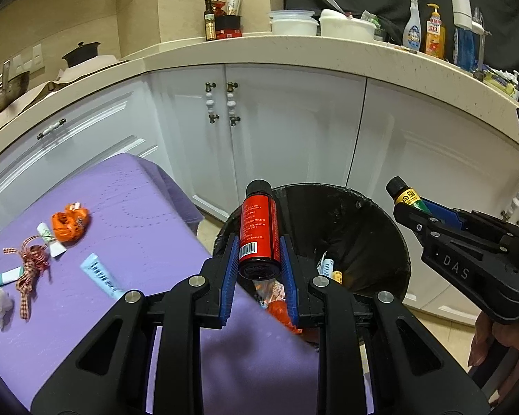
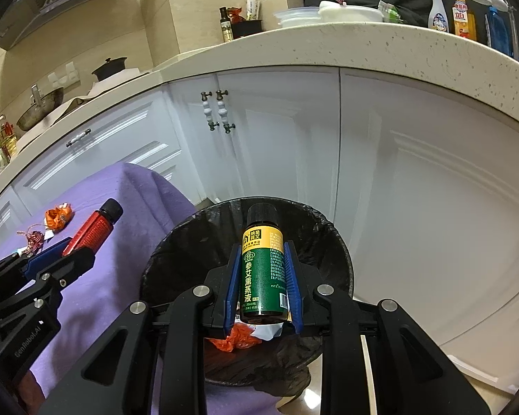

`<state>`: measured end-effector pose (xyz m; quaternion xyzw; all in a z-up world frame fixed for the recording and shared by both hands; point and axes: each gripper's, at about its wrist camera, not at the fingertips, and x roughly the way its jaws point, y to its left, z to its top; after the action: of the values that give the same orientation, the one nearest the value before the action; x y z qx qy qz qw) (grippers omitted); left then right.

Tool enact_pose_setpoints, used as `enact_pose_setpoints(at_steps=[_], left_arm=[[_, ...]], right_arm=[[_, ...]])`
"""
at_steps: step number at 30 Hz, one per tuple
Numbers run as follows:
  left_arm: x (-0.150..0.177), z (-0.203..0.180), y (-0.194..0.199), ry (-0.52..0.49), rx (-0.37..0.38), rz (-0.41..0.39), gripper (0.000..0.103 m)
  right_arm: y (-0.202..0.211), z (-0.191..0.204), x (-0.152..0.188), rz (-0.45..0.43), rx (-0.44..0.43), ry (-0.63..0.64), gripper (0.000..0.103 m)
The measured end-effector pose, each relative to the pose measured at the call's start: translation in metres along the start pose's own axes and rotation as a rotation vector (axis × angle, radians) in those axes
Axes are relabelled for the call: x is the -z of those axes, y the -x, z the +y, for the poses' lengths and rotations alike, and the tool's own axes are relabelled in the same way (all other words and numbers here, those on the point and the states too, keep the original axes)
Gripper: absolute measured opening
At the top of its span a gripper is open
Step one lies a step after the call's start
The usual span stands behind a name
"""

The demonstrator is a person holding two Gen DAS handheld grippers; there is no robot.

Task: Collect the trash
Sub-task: 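Carry both spray cans over the bin and open both grippers, then move both open grippers back over the table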

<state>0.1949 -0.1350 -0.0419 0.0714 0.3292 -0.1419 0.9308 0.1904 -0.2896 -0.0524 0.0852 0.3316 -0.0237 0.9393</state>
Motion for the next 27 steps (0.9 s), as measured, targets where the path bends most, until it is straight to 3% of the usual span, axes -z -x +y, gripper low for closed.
enact_pose_setpoints(at_steps=[4, 10, 12, 13, 14, 22, 27], left_arm=[[-0.001, -0.004, -0.012, 0.006, 0.004, 0.024, 0.024], [-0.002, -0.005, -0.017, 0.0, 0.0, 0.039, 0.025], [-0.001, -0.005, -0.016, 0.004, 0.0, 0.04, 0.032], [-0.001, -0.003, -0.013, 0.009, -0.003, 0.034, 0.043], [-0.001, -0.003, -0.012, 0.012, -0.005, 0.028, 0.048], [0.004, 0.022, 0.008, 0.044, -0.035, 0.01, 0.052], [0.015, 0.051, 0.025, 0.084, -0.083, 0.007, 0.054]], right_arm=[[-0.008, -0.005, 0.0, 0.001, 0.004, -0.018, 0.046], [-0.005, -0.007, -0.001, -0.006, 0.012, -0.022, 0.046], [-0.004, -0.007, 0.0, -0.007, 0.01, -0.024, 0.046], [-0.003, -0.006, 0.0, -0.008, 0.011, -0.024, 0.047], [-0.002, -0.006, 0.001, -0.008, 0.011, -0.023, 0.047], [0.003, 0.011, 0.0, -0.008, -0.015, -0.004, 0.049], [0.002, 0.043, 0.001, -0.001, -0.066, 0.04, 0.049]])
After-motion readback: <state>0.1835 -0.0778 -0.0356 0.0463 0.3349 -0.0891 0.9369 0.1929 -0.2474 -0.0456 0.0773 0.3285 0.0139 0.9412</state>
